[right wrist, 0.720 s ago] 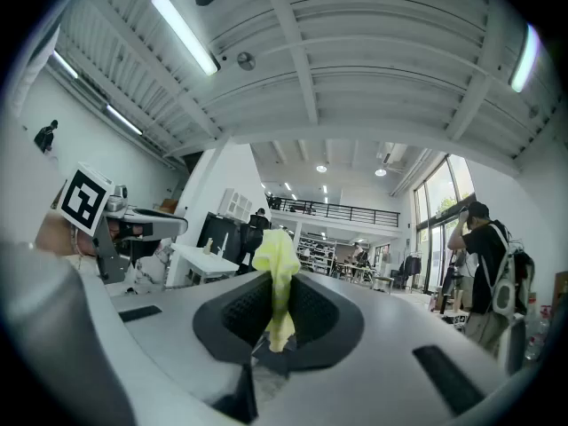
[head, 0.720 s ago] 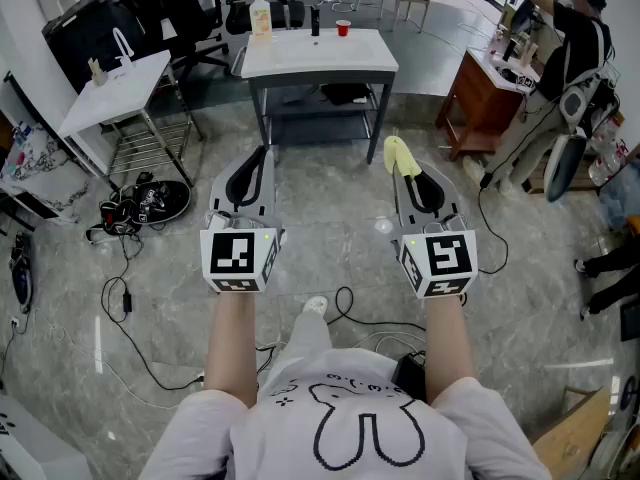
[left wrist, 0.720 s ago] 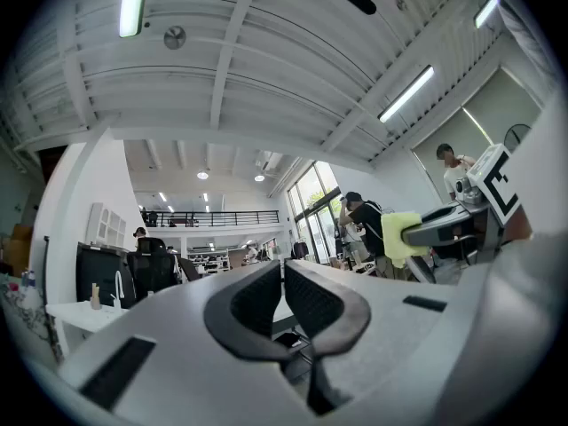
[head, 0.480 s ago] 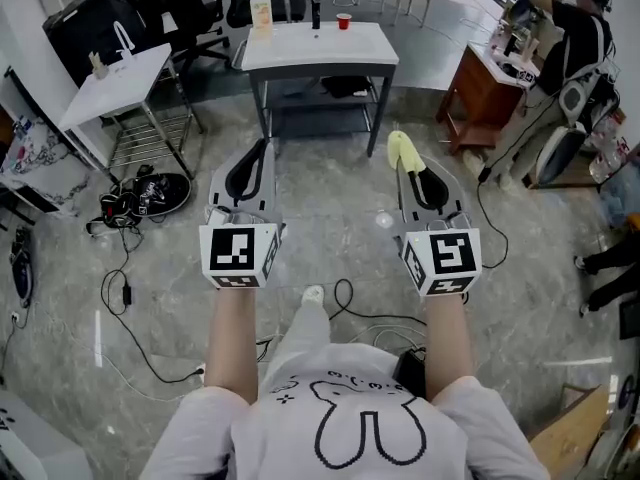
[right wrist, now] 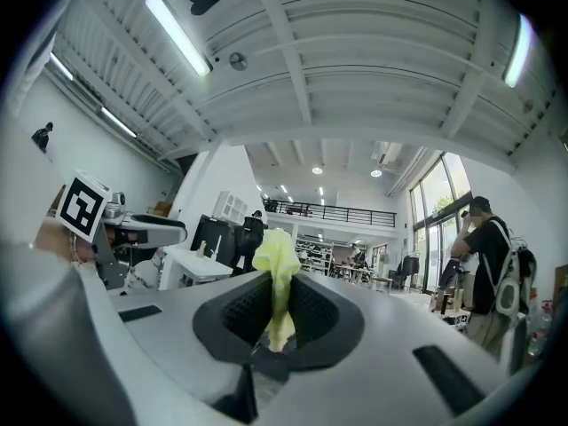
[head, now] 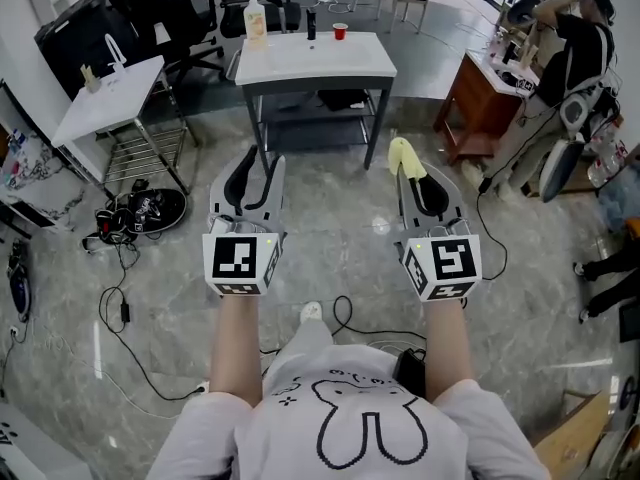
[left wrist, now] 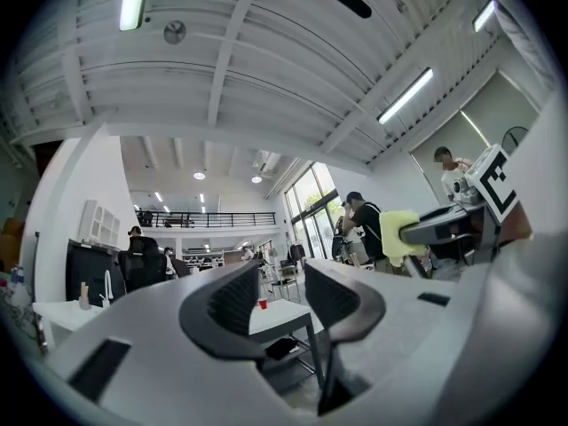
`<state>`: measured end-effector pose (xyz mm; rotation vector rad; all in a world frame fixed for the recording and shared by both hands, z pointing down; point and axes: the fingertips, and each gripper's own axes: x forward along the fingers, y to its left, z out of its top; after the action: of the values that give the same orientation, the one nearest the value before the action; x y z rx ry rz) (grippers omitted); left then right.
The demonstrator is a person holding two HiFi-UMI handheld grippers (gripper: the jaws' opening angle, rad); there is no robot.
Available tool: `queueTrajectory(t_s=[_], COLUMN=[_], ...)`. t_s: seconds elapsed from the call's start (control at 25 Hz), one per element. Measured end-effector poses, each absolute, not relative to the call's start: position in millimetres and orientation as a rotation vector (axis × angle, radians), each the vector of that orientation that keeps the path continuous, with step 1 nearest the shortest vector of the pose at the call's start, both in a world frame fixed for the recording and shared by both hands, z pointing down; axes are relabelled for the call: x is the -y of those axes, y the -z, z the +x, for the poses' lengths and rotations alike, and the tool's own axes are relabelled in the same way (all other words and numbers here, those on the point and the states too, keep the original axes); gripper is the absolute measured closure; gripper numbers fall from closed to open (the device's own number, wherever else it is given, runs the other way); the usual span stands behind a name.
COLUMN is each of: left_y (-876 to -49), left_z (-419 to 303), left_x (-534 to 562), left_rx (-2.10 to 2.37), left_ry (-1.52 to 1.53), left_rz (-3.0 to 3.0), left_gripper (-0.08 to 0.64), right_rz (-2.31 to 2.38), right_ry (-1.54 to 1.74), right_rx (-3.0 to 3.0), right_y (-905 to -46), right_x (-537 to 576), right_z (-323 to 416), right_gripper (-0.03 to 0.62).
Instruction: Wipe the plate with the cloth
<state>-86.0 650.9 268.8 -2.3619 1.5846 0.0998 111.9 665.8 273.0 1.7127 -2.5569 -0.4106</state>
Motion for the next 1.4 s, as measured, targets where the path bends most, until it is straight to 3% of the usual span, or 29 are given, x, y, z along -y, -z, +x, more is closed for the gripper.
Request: queueTrajectory(t_s=[0.16, 0.32, 1.4], left_y=[-272.4, -277.9, -287.7], left_z=[-92.1, -106.7, -136.5], left_x=[-603.8, -552.5, -325.1], left_rx=[-1.628, -1.664, -1.696], left_ry=[-0.137, -0.172, -0.083], left_rz=[-2.390, -2.431, -2.383], left_gripper=[0.225, 0.157, 0.147], right_rz=[1.708, 1.710, 1.716], right_ry=[0.408, 0.405, 0.308], right_rx=[2.538, 2.526, 2.560], right_y=[-276.4, -280.7, -292.6], right_x=[-625.9, -581.3, -338.5], right_z=[110.3, 102.0, 85.1], right_gripper=[0.541, 0.541, 0.541])
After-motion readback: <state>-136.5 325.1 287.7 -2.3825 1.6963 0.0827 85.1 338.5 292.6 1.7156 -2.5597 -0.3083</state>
